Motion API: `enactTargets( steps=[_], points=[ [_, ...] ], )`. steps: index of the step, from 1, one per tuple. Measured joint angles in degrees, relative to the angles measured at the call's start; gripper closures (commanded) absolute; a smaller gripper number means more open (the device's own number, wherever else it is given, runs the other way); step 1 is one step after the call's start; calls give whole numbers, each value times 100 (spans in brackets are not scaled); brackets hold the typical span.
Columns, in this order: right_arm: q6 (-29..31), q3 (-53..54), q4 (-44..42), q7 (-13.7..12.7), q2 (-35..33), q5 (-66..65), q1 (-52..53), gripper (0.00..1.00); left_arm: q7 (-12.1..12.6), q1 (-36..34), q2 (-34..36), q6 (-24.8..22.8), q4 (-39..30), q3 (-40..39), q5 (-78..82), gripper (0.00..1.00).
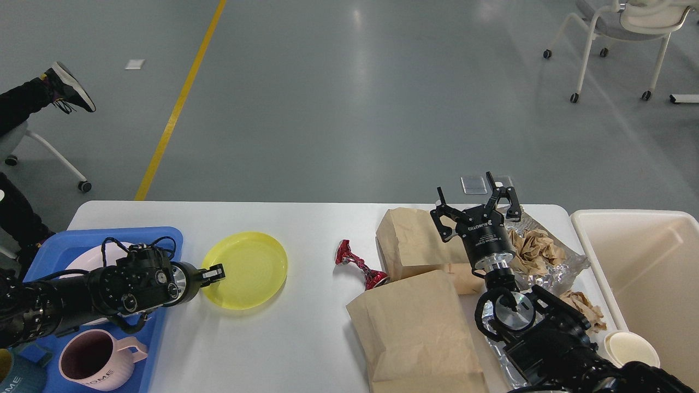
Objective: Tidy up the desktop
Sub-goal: 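Reach the left gripper to the yellow plate rim and grasp it, then lift the yellow plate and lay it on the pink plate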
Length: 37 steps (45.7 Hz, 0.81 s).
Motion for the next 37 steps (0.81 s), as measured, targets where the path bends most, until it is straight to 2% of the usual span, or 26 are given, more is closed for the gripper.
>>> enactTargets(
  steps=[4, 14, 18, 37],
  points=[
    [0, 0, 0, 0, 0, 0, 0, 0, 9, 15, -22, 4, 4, 2, 4, 64],
    [0, 0, 0, 0, 0, 0, 0, 0, 13, 24, -51, 4, 5, 14, 6, 91],
    [0, 0, 1, 0, 0, 0, 0, 0, 13, 24, -50, 2, 5, 19, 6, 98],
    [0, 0, 1, 0, 0, 0, 0, 0, -76, -44, 1, -108, -77, -4, 57, 100]
  ],
)
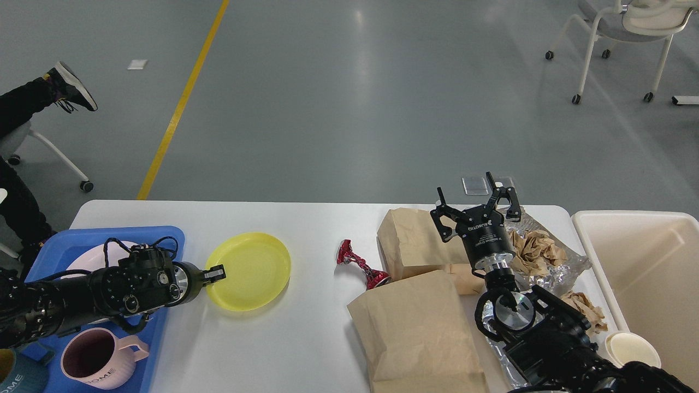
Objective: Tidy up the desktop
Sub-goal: 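Lift the yellow plate and lay it on the pink plate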
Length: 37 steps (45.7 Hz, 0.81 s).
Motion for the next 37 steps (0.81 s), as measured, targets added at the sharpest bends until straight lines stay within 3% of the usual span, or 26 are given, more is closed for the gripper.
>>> enactTargets(
  steps=[8, 16, 23, 28, 33, 37],
  points=[
    [0, 0, 0, 0, 0, 0, 0, 0, -19, -340, 374, -219, -491, -177, 1, 100],
    [0, 0, 0, 0, 0, 1, 0, 0, 47, -1404, 1553, -517, -1977, -295, 1, 100],
    [0, 0, 1, 0, 0, 0, 0, 0, 100, -2679, 2758, -1416, -2919, -488, -30, 100],
    [0, 0, -3, 0, 0, 0, 0, 0, 196, -3420, 3484, -2147, -3139, -790, -47, 100],
    [0, 0, -7, 0, 0, 0, 0, 0, 281, -3883, 4042, -2764, -3181, -1029, -43, 100],
    [0, 0, -8, 0, 0, 0, 0, 0, 284, -3950, 4340, -2966, -3164, -1056, 62, 100]
  ],
)
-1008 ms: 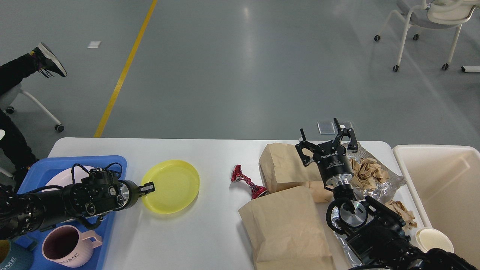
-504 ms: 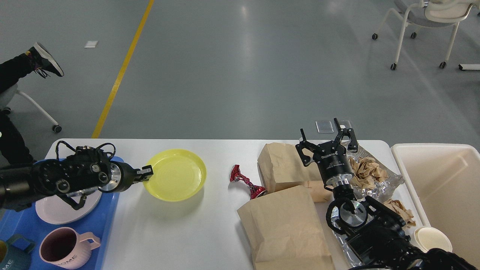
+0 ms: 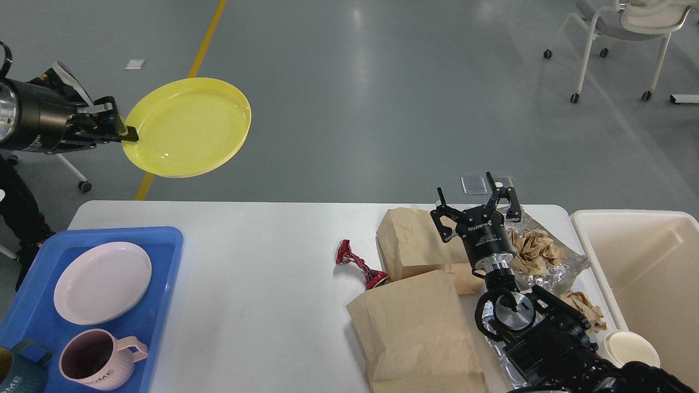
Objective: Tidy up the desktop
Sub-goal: 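Lift the yellow plate and lay it on the pink plate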
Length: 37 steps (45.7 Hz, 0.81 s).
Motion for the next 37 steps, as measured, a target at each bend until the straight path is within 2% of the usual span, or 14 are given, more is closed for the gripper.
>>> enactTargets(
  steps=[6, 7, 10, 14, 18, 22, 28, 37],
  points=[
    [0, 0, 0, 0, 0, 0, 0, 0, -193, 304, 360, -48, 235, 23, 618, 100],
    [0, 0, 0, 0, 0, 0, 0, 0, -393, 534, 453, -48, 458, 2, 946, 100],
    [0, 0, 0, 0, 0, 1, 0, 0, -744, 808, 489, -28, 814, -20, 1359, 100],
    [0, 0, 0, 0, 0, 0, 0, 0, -1409, 1318, 383, 115, 1585, -5, 2016, 100],
    [0, 0, -1, 0, 0, 0, 0, 0, -1967, 1933, 212, 347, 2299, 16, 2424, 100],
    [0, 0, -1, 0, 0, 1, 0, 0, -2392, 2525, 9, 596, 2890, 27, 2583, 100],
    [0, 0, 0, 0, 0, 0, 0, 0, -2676, 3271, -236, 921, 3364, 35, 2626, 100],
    [0, 0, 0, 0, 0, 0, 0, 0, -2795, 3975, -634, 1364, 3754, 29, 2588, 100]
  ],
)
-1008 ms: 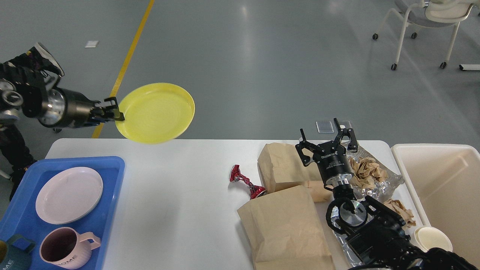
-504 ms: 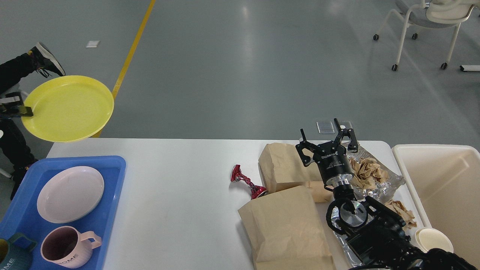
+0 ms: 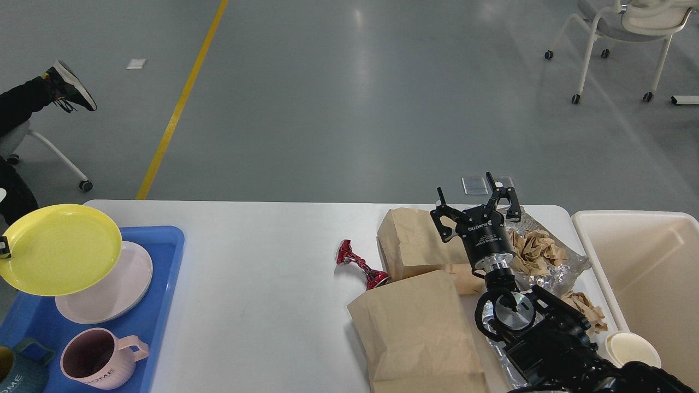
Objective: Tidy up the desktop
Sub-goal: 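Lift the yellow plate and lay it on the pink plate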
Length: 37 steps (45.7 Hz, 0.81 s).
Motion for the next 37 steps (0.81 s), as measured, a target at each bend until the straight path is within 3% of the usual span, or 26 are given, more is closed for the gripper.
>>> enactTargets(
  steps=[14, 31, 37],
  points=[
    [-2, 0, 0, 0, 0, 0, 0, 0, 21, 689, -670, 369, 615, -47, -142, 100],
    [-2, 0, 0, 0, 0, 0, 0, 0, 93, 1023, -1023, 546, 866, -32, -376, 100],
    [-2, 0, 0, 0, 0, 0, 0, 0, 95, 1070, -1037, 547, 887, -68, -380, 93]
  ],
)
